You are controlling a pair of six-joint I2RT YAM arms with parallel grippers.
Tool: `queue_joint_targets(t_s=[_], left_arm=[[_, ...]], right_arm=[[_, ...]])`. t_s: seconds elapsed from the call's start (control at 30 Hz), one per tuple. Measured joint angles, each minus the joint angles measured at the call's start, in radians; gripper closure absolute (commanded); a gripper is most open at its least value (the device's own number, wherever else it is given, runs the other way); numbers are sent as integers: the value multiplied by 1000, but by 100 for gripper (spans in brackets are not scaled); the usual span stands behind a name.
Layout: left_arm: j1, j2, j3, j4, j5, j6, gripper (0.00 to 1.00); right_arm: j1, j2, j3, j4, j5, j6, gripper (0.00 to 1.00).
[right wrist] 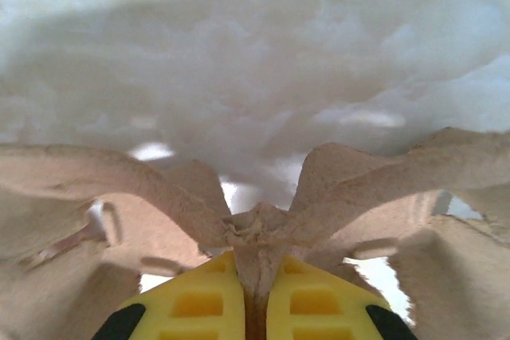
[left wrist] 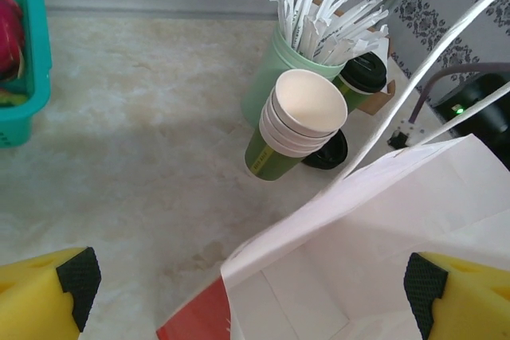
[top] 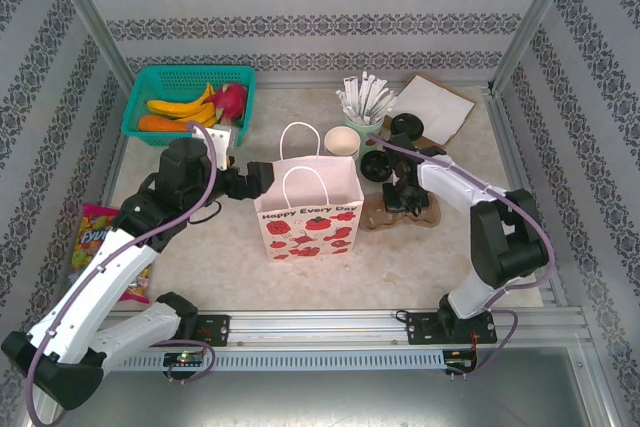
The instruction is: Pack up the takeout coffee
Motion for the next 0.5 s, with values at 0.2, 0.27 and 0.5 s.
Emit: queue_joint_targets(t_s=[0.2,0.27,0.5], left_arm=[[15,91,106,-7,91,157,0],[15,135,152,-27,147,220,0],[15,311,310,-121,368,423,6]], right_arm=[[0,-108,-18,-10,12,12,100],[0,-154,-22,-11,17,21,100],[-62,-415,-50,5,21,109,100]])
